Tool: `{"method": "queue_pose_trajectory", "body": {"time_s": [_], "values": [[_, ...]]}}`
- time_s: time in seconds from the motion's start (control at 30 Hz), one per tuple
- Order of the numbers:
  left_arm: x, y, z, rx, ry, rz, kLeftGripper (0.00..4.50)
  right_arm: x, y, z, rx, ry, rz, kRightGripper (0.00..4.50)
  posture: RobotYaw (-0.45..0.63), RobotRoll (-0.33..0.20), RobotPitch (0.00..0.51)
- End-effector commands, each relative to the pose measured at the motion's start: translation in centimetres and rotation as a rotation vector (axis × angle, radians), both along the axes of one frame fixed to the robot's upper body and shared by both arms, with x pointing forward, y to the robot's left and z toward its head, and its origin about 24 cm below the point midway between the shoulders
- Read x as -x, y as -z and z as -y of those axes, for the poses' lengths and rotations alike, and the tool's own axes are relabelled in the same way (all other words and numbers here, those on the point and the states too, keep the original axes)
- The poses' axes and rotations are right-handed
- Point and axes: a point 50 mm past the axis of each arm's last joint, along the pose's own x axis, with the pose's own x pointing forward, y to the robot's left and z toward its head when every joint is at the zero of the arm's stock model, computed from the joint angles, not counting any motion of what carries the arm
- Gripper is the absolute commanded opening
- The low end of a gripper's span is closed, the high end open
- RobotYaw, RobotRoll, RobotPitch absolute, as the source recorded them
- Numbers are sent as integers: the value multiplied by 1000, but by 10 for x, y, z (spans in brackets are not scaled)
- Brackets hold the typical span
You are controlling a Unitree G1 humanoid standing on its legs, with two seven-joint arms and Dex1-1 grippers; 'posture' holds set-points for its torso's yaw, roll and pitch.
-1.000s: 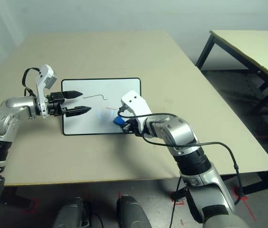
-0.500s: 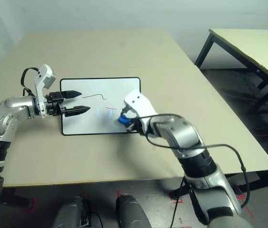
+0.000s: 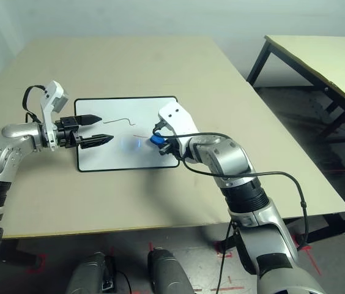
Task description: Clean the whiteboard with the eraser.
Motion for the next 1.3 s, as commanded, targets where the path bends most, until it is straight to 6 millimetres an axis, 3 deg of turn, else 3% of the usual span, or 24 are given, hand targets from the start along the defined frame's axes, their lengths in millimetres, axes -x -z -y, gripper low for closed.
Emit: {"method": "queue_pose_trajectory", "body": {"time_s": [0.03, 0.33, 0.43, 0.7, 0.97, 1.03, 1.13, 1.3], "values": [[2, 1, -4, -2, -15, 0, 4500, 9, 11, -4, 24, -28, -63, 571, -124, 0, 102], [4, 2, -6, -6, -22, -6, 4500, -30, -29, -9, -70, 71, 162, 571, -112, 0, 95], [5, 2, -7, -5, -29, -3, 4500, -26, -18, -9, -43, 48, 118, 571, -106, 0, 93], [7, 3, -9, -6, -38, -5, 4500, 18, 11, -18, -12, -59, -57, 571, -101, 0, 95], [7, 3, -10, -7, -41, -6, 4500, -30, -25, -7, -51, 103, 154, 571, -101, 0, 96], [7, 3, -10, -6, -41, -6, 4500, -36, -26, -3, -37, 125, 165, 571, -99, 0, 96], [7, 3, -10, -5, -41, -6, 4500, -31, -19, -3, -15, 105, 129, 571, -97, 0, 97], [8, 3, -10, -4, -43, -7, 4500, -3, 2, -14, 15, -1, 5, 571, -97, 0, 100]]}}
